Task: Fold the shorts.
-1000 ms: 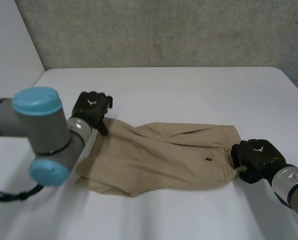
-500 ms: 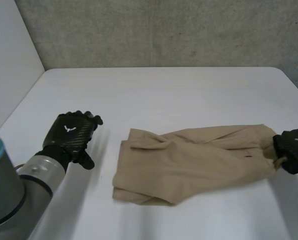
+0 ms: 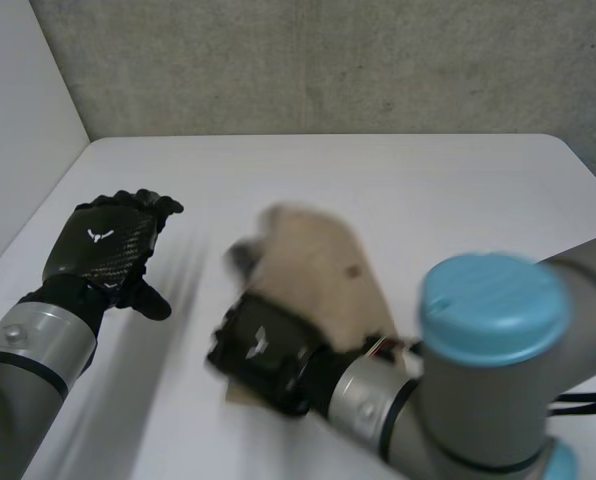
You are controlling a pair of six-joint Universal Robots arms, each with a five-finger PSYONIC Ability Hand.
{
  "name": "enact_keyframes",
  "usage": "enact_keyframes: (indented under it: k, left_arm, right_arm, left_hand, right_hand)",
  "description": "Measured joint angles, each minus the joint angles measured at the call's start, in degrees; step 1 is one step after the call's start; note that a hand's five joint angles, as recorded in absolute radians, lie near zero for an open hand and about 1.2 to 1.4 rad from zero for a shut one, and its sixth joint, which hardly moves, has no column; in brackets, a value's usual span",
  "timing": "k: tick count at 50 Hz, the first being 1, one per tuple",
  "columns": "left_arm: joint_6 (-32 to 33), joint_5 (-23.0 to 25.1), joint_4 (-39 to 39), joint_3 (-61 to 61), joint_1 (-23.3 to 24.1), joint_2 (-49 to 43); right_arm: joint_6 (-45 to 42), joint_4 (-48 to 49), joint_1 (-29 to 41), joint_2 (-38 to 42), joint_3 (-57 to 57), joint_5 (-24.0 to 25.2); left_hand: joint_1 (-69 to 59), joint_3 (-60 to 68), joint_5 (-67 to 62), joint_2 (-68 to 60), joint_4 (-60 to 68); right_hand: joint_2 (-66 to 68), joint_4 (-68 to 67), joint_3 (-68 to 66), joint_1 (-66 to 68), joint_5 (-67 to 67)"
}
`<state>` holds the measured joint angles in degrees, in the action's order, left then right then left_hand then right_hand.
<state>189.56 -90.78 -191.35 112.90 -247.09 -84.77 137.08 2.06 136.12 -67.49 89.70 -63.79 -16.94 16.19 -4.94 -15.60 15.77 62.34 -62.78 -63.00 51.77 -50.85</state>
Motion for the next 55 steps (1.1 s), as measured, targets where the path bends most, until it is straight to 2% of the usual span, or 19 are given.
enact_keyframes:
  k: [1,4,5,6,11,20,27,35,41,46,55]
  left_arm:
    - [0.0,0.0,0.0,0.0,-0.2,0.1]
    - [0.0,0.2,0.0,-0.3,-0.7,0.2]
    - [0.1,0.2,-0.1,-0.5,-0.9,0.2]
    - [0.1,0.3,-0.1,-0.7,-1.1,0.2]
    - [0.2,0.4,-0.2,-2.4,-1.7,-0.2]
    - [-2.5,0.3,-0.3,-6.7,0.2,-3.5]
    - [-8.5,-0.2,1.5,-9.7,5.8,-9.2]
    - [-13.1,-3.6,4.7,-9.8,9.3,-15.7]
    - [-14.4,-9.8,5.5,-9.8,13.5,-22.5]
    - [-14.2,-11.7,5.4,-10.3,14.8,-25.6]
    - [-13.9,-11.6,5.5,-12.4,14.9,-26.3]
  right_arm:
    - [-0.1,-0.1,0.5,0.8,-0.2,0.5]
    - [0.8,-0.7,1.7,3.0,-1.1,3.8]
    - [1.5,-0.7,1.7,3.0,-1.3,4.2]
    - [3.0,-0.7,1.6,2.7,-1.7,4.4]
    - [12.8,0.1,-0.1,-0.2,-2.7,1.7]
    - [29.8,3.1,-7.2,-5.9,-2.2,-5.8]
    - [37.0,1.0,-10.8,-6.5,-3.2,-9.3]
    - [37.0,-5.0,-11.2,1.3,-6.6,-11.4]
    - [35.3,-7.9,-11.3,7.3,-8.0,-12.0]
    - [32.2,-7.9,-12.1,8.4,-7.5,-14.1]
    - [27.9,-7.7,-13.7,6.9,-6.1,-18.8]
  left_hand:
    - [0.0,0.0,0.0,0.0,0.0]
    - [0.0,0.0,0.0,0.0,0.0]
    - [0.0,0.0,0.0,0.0,0.0]
    - [0.0,0.0,0.0,0.0,0.0]
    - [0.0,0.0,0.0,0.1,0.0]
    - [0.0,0.0,0.0,0.1,0.0]
    - [0.0,0.0,0.0,0.1,0.0]
    - [1.1,-1.1,0.7,0.8,-0.9]
    - [2.3,-1.6,1.0,1.6,-1.6]
    - [2.3,-1.6,1.0,1.6,-1.6]
    - [3.3,-2.7,1.7,2.7,-2.8]
  right_hand:
    - [-3.9,3.9,4.0,-3.2,3.1]
    - [-30.9,30.2,30.4,-24.4,27.8]
    - [-30.9,30.2,30.4,-24.4,27.8]
    - [-40.8,41.2,41.3,-33.0,39.1]
    - [-49.2,49.1,50.3,-39.7,46.4]
    - [-49.5,49.1,50.4,-39.8,46.6]
    - [-49.5,49.1,50.4,-39.8,46.6]
    - [-49.5,49.1,50.4,-39.8,46.6]
    - [-49.5,49.1,50.4,-39.8,46.6]
    - [-49.5,49.1,50.4,-39.8,46.6]
    - [-49.5,49.1,50.4,-41.3,46.8]
